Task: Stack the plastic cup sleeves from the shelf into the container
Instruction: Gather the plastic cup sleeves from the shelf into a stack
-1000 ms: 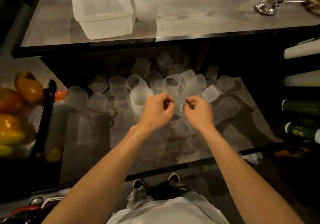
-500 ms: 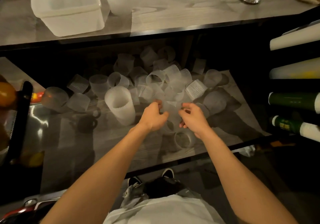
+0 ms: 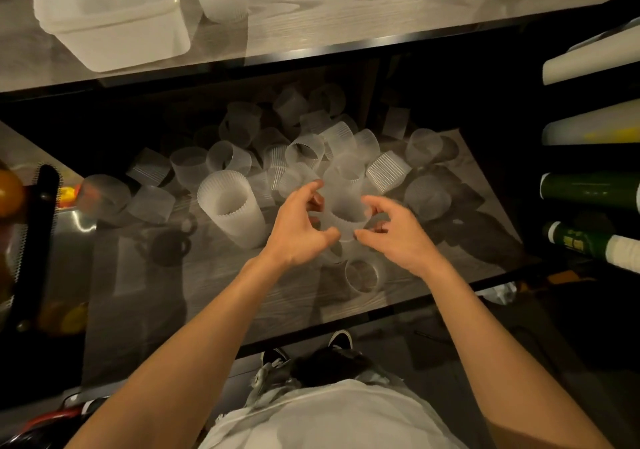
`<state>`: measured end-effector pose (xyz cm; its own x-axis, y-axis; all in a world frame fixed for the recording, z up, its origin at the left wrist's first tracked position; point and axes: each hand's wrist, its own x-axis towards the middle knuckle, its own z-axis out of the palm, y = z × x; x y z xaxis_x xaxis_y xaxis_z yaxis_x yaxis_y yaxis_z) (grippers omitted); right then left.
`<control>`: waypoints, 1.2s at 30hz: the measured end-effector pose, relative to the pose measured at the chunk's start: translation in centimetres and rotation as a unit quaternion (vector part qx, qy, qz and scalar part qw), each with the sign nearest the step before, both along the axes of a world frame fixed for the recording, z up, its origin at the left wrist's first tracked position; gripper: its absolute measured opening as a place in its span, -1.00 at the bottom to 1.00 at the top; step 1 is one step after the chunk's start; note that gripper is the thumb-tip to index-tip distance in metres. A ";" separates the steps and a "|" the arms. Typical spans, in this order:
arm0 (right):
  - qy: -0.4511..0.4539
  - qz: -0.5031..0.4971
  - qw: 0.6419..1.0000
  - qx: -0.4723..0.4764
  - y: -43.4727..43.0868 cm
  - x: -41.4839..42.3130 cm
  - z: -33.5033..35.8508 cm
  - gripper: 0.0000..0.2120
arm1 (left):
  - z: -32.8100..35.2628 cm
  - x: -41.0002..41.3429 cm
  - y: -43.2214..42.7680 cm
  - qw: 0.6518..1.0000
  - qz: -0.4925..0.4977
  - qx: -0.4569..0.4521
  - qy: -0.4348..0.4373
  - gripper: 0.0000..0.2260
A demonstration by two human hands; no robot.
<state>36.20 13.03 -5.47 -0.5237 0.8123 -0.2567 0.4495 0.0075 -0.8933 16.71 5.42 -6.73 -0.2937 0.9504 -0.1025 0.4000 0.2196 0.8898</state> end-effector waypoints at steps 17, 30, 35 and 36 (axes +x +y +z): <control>-0.145 0.066 0.987 0.021 -1.5 -0.3 -3.7 -0.45 | -1.6 0.7 -1.4 0.978 -0.109 -0.101 0.143 -0.23; -0.136 0.057 0.983 0.109 -2.0 -0.6 -3.6 -0.34 | -2.4 0.7 -1.9 0.991 -0.066 -0.080 0.090 -0.22; -0.139 0.068 0.981 0.118 -2.0 -1.1 -3.4 -0.45 | -2.9 0.6 -2.6 0.993 -0.021 -0.060 0.099 -0.30; -0.137 0.072 0.981 0.118 -2.0 -1.3 -3.4 -0.46 | -2.8 0.5 -2.7 0.993 -0.014 -0.055 0.103 -0.31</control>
